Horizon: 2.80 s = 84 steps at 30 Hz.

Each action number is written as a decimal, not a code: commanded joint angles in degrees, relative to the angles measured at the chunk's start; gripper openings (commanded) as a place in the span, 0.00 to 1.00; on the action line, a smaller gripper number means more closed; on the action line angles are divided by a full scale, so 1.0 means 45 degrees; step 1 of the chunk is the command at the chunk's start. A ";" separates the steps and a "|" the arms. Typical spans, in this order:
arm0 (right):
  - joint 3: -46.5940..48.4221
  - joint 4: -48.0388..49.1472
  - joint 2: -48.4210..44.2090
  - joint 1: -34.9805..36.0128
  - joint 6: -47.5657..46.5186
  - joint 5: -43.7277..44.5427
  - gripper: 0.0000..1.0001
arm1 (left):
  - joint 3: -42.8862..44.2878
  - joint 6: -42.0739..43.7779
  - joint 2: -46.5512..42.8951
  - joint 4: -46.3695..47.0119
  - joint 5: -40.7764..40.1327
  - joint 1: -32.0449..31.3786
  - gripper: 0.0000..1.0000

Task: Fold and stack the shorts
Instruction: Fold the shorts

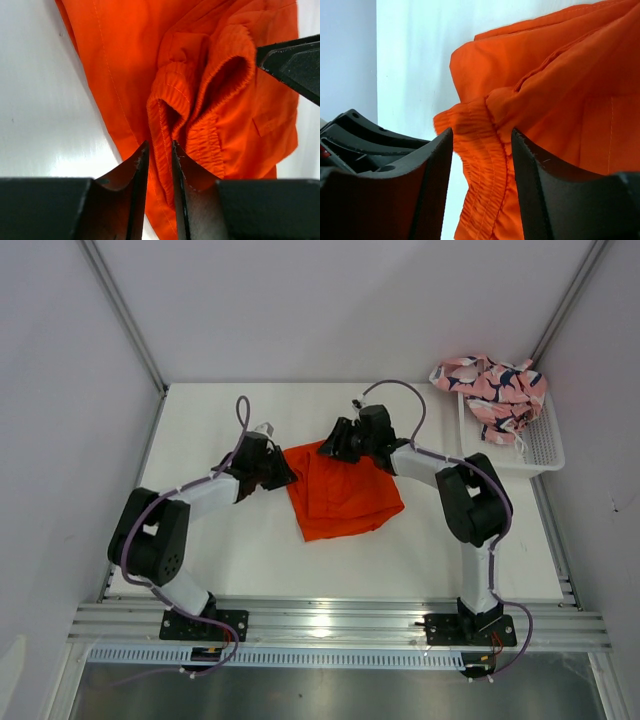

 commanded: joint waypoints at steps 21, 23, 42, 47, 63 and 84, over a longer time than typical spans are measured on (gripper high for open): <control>0.2276 -0.0727 0.2242 0.1394 -0.1191 -0.0489 0.36 | 0.2049 0.0751 0.3065 -0.0311 -0.0186 0.0853 0.24; 0.2432 -0.0980 0.2651 0.1433 -0.1191 -0.0354 0.36 | 0.2029 0.0732 0.3123 -0.0292 -0.0186 0.0853 0.24; 0.0077 0.1146 -0.0546 0.0420 0.0097 -0.1953 0.54 | 0.1696 0.0459 0.0019 -0.0740 -0.0089 0.0852 0.25; -0.1939 0.1871 -0.2382 -0.0421 0.0547 -0.2599 0.48 | 0.2497 0.0361 -0.0237 -0.0917 0.0535 0.0678 0.25; -0.8869 0.6692 -0.2893 -0.0425 0.2110 -0.1590 0.06 | 0.5682 -0.1220 0.4566 0.1112 0.2821 -0.0554 0.18; -0.6320 0.1505 -0.5856 0.3603 -0.1540 0.3278 0.12 | 0.8378 0.0809 0.5160 -0.2341 0.0927 -0.0612 0.19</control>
